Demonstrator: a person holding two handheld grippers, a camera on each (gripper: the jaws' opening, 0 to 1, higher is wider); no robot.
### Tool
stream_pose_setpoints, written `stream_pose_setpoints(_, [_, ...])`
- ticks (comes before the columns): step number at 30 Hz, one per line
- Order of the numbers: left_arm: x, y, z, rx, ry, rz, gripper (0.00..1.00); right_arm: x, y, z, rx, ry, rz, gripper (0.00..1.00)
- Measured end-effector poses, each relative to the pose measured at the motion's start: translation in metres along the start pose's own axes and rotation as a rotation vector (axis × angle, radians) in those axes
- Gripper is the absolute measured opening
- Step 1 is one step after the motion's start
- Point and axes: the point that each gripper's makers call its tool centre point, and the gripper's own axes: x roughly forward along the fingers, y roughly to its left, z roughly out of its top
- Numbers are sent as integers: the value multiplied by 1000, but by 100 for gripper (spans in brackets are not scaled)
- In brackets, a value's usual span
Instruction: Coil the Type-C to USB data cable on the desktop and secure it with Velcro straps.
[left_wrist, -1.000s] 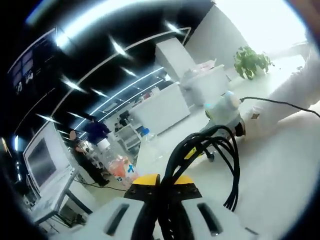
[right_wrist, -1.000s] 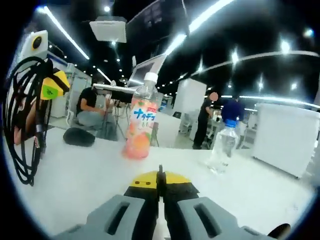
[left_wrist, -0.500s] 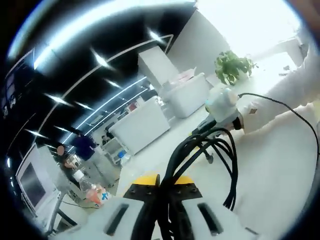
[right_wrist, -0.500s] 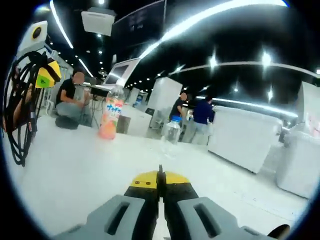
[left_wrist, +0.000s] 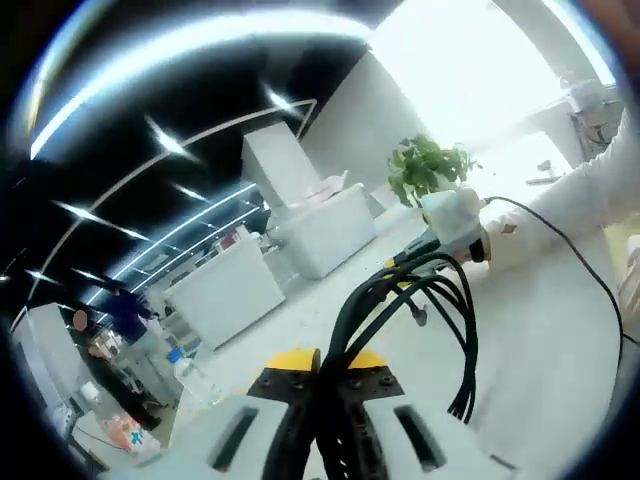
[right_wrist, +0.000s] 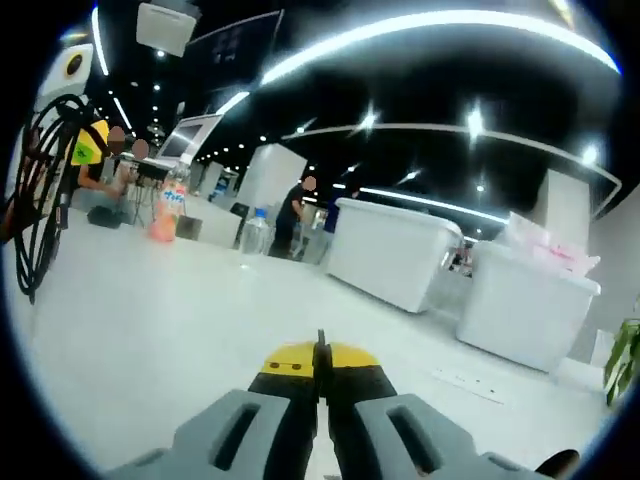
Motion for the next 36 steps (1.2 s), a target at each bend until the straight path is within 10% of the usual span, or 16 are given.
stream_pose_setpoints(13, [39, -38, 3, -45, -38, -109, 6, -60, -26, -47, -87, 79, 32, 2])
stream_pose_setpoints(23, [56, -59, 20, -109, -101, -203, 6, -97, 55, -35, -122, 18, 410, 2])
stream_pose_setpoints(27, [52, -39, 52, -251, -220, -218, 6, -111, 79, -29, -174, -22, 530, 2])
stream_pose_setpoints(33, [47, -31, 76, -327, -300, -234, 6, -106, 69, -30, -82, 21, 488, 9])
stream_pose_setpoints(36, [52, -35, 77, -240, -264, -215, 7, -114, 64, -20, 165, 19, 467, 21])
